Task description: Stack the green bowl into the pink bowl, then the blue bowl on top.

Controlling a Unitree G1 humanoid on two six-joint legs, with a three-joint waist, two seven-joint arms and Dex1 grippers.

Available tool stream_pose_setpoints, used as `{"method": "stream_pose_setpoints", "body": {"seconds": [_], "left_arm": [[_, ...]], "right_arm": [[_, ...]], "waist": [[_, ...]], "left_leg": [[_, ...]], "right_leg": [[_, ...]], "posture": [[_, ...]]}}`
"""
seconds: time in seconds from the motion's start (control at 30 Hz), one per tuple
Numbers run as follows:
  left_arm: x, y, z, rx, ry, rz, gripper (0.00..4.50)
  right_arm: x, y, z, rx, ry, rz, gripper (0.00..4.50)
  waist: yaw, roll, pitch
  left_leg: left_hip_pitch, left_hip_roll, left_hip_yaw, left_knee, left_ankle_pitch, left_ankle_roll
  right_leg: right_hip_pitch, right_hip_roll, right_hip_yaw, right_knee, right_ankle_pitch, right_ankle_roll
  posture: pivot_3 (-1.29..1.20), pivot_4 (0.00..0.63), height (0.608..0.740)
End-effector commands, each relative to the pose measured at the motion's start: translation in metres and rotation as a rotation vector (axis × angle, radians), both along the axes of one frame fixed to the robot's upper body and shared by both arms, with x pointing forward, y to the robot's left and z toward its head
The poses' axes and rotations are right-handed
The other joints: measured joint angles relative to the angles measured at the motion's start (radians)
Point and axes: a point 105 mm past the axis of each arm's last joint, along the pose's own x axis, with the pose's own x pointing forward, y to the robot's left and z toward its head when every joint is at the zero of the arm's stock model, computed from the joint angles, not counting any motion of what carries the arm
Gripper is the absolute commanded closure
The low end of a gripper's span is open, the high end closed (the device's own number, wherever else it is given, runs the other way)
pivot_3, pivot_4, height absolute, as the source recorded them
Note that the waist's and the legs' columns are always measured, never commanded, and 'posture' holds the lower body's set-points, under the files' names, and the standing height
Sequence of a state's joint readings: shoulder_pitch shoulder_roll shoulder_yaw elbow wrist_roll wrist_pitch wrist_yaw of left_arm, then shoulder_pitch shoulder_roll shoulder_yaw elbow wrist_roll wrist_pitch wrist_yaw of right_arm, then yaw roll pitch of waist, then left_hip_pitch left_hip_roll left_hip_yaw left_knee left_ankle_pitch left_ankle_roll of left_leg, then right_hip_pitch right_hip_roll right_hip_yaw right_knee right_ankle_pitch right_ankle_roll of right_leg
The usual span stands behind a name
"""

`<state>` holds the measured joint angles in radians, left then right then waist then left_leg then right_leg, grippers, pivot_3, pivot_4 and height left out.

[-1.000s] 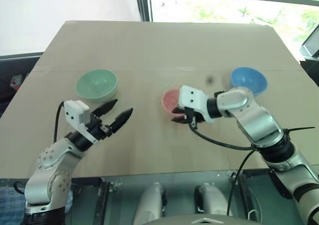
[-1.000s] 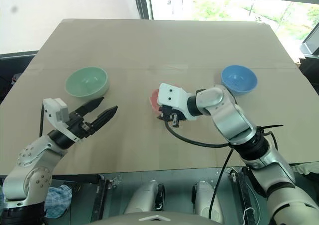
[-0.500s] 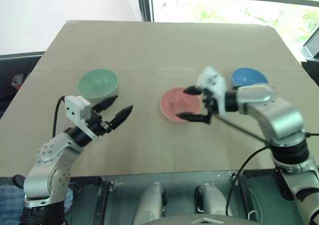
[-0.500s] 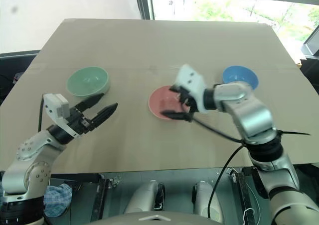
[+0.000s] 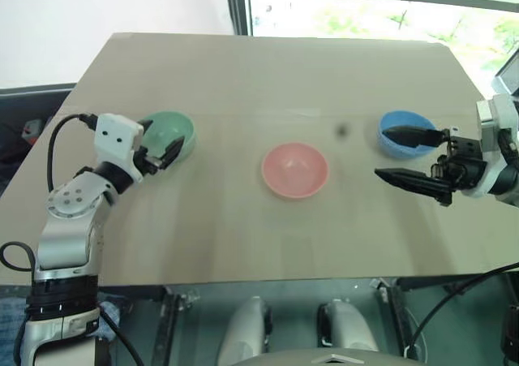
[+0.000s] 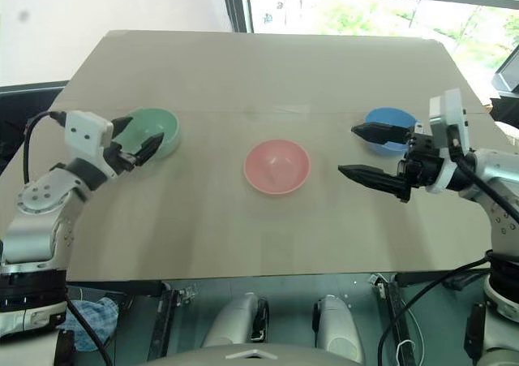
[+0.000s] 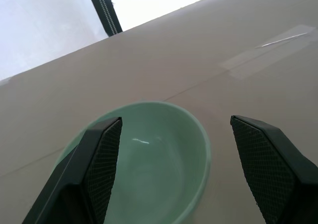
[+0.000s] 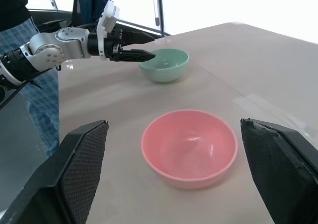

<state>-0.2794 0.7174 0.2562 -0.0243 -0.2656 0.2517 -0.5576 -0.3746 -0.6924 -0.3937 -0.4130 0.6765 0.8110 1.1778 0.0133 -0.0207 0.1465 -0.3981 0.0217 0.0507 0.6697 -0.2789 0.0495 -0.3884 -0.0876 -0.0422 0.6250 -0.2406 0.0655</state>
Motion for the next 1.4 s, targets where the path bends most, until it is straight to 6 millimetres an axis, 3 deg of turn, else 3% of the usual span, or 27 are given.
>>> {"method": "stream_pose_setpoints", "body": {"seconds": [0.03, 0.13, 0.43, 0.67, 0.8, 0.83, 1.03, 1.3, 1.4], "left_arm": [[0.007, 0.004, 0.000, 0.063, 0.032, 0.002, 0.80], [0.014, 0.003, -0.010, 0.101, 0.084, -0.008, 0.80], [0.025, -0.004, -0.030, 0.146, 0.227, -0.049, 0.80], [0.035, 0.008, -0.041, 0.145, 0.371, 0.027, 0.80], [0.038, 0.005, -0.043, 0.164, 0.405, 0.001, 1.74], [0.038, 0.005, -0.043, 0.165, 0.408, -0.003, 2.28], [0.046, 0.010, -0.039, 0.166, 0.399, 0.021, 4.45], [0.055, 0.004, -0.030, 0.171, 0.372, -0.005, 4.45], [0.058, -0.016, -0.017, 0.138, 0.365, -0.101, 4.45]], "right_arm": [[-0.007, -0.005, 0.014, 0.007, -0.102, -0.015, 0.04], [-0.010, -0.006, 0.022, 0.047, -0.133, -0.018, 0.04], [-0.017, -0.002, 0.017, 0.026, -0.166, -0.026, 0.04], [-0.019, -0.003, 0.021, 0.061, -0.166, -0.030, 0.04], [-0.022, -0.003, 0.024, 0.061, -0.202, -0.019, 0.00], [-0.022, -0.003, 0.025, 0.060, -0.212, -0.020, 0.00], [-0.022, -0.001, 0.024, 0.066, -0.237, -0.020, 0.00], [-0.019, 0.000, 0.021, 0.064, -0.242, -0.036, 0.00], [-0.019, 0.000, 0.020, 0.063, -0.237, -0.034, 0.00]], "waist": [[0.001, 0.000, 0.000], [0.001, 0.000, 0.000], [0.001, -0.001, 0.000], [0.002, -0.001, 0.000], [0.002, -0.001, 0.000], [0.001, -0.001, 0.000], [0.005, 0.000, 0.000], [0.003, -0.001, 0.000], [0.006, -0.001, 0.000]], "left_leg": [[0.000, 0.000, 0.000, 0.000, 0.000, 0.000], [-0.001, 0.000, 0.000, 0.000, 0.000, 0.000], [-0.001, 0.000, 0.000, 0.000, 0.000, 0.000], [-0.001, 0.000, 0.000, 0.001, 0.000, 0.000], [-0.001, 0.000, 0.000, 0.001, 0.000, 0.001], [-0.001, 0.000, 0.000, 0.001, 0.000, 0.001], [-0.001, 0.000, -0.001, 0.002, 0.000, 0.001], [0.002, 0.000, -0.001, 0.003, 0.000, 0.001], [0.001, 0.000, -0.001, 0.003, 0.000, 0.001]], "right_leg": [[0.000, 0.000, 0.000, 0.000, 0.000, 0.000], [0.000, 0.000, 0.000, 0.000, 0.000, 0.000], [0.000, 0.000, -0.001, 0.000, 0.000, 0.000], [0.000, 0.000, -0.001, 0.001, 0.000, 0.000], [0.000, 0.000, -0.001, 0.001, 0.000, 0.000], [0.000, 0.000, -0.001, 0.001, 0.000, 0.000], [0.001, 0.001, -0.001, 0.001, 0.000, 0.000], [0.003, 0.000, -0.001, 0.001, 0.000, 0.001], [0.003, 0.000, -0.001, 0.001, 0.000, 0.001]], "posture": [[0.00, 0.150, 0.740], [0.00, 0.150, 0.740], [0.00, 0.150, 0.740], [0.00, 0.150, 0.740], [0.00, 0.150, 0.740], [0.00, 0.150, 0.740], [0.00, 0.150, 0.740], [0.00, 0.150, 0.740], [0.00, 0.150, 0.740]]}}
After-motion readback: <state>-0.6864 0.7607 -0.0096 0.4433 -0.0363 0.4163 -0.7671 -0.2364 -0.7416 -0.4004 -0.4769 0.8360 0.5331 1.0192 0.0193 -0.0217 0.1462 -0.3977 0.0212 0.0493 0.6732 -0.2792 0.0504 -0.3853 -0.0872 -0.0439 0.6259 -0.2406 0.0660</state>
